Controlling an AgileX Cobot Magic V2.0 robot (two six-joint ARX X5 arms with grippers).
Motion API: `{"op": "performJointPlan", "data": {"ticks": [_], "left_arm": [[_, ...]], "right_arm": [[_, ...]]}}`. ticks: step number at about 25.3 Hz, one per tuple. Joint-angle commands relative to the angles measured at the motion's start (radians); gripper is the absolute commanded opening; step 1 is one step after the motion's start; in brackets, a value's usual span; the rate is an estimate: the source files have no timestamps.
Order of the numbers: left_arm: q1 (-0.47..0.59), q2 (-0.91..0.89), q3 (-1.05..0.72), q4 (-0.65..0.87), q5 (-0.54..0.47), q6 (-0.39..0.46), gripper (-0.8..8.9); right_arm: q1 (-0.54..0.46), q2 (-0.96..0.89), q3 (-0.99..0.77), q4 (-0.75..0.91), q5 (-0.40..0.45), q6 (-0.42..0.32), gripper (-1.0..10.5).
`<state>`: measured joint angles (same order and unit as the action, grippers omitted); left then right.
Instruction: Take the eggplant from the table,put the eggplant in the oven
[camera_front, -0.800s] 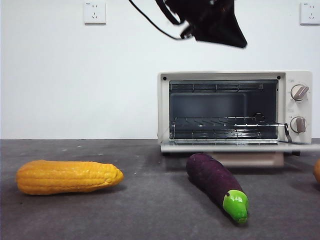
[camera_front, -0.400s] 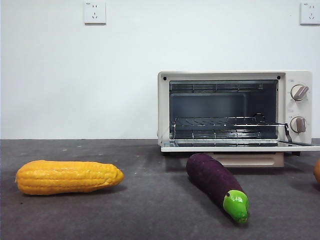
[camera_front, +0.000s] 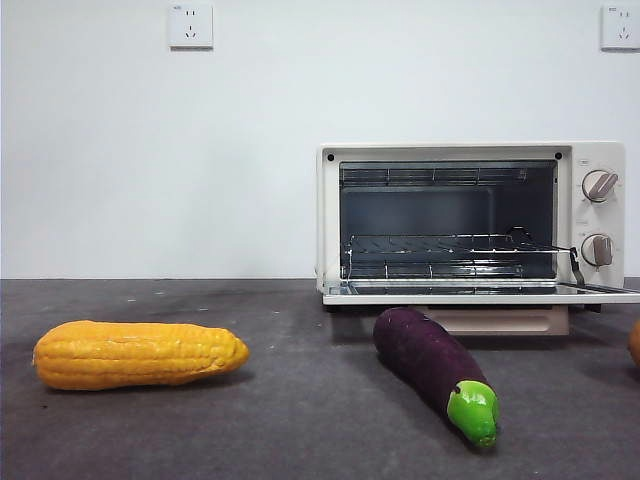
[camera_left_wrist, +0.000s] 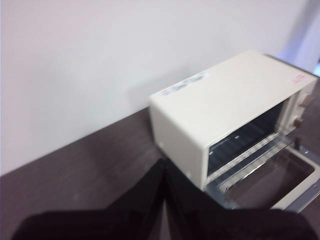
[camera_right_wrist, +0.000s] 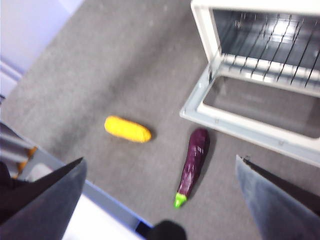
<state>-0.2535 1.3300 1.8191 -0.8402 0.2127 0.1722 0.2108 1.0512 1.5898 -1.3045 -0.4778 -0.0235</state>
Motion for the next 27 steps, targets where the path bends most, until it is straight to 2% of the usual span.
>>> {"op": "performJointPlan", "data": {"ticks": [1, 6, 9, 13, 18, 23, 27], "left_arm": [[0.052, -0.022, -0.009, -0.051, 0.025, 0.023, -0.05], [0.109, -0.049, -0.009, -0.106, 0.111, 0.018, -0.05], [0.114, -0.054, -0.009, -0.124, 0.116, 0.018, -0.05], [0.11, -0.055, -0.009, -0.152, 0.117, 0.018, -0.05], [0.111, -0.056, -0.009, -0.183, 0.127, 0.019, -0.05], [0.111, -0.057, -0.009, -0.198, 0.136, 0.022, -0.05], [0.11, -0.056, -0.009, -0.201, 0.21, 0.023, -0.05]], "right_arm": [[0.035, 0.039, 0.004, -0.037, 0.026, -0.008, 5.0], [0.136, 0.107, -0.002, -0.068, 0.081, -0.001, 5.0], [0.202, 0.148, -0.002, -0.068, 0.113, 0.033, 5.0], [0.291, 0.204, -0.003, -0.069, 0.222, 0.076, 5.0], [0.375, 0.261, -0.031, -0.062, 0.294, 0.105, 5.0], [0.425, 0.282, -0.172, 0.031, 0.319, 0.152, 5.0], [0.459, 0.282, -0.349, 0.171, 0.318, 0.217, 5.0]]}}
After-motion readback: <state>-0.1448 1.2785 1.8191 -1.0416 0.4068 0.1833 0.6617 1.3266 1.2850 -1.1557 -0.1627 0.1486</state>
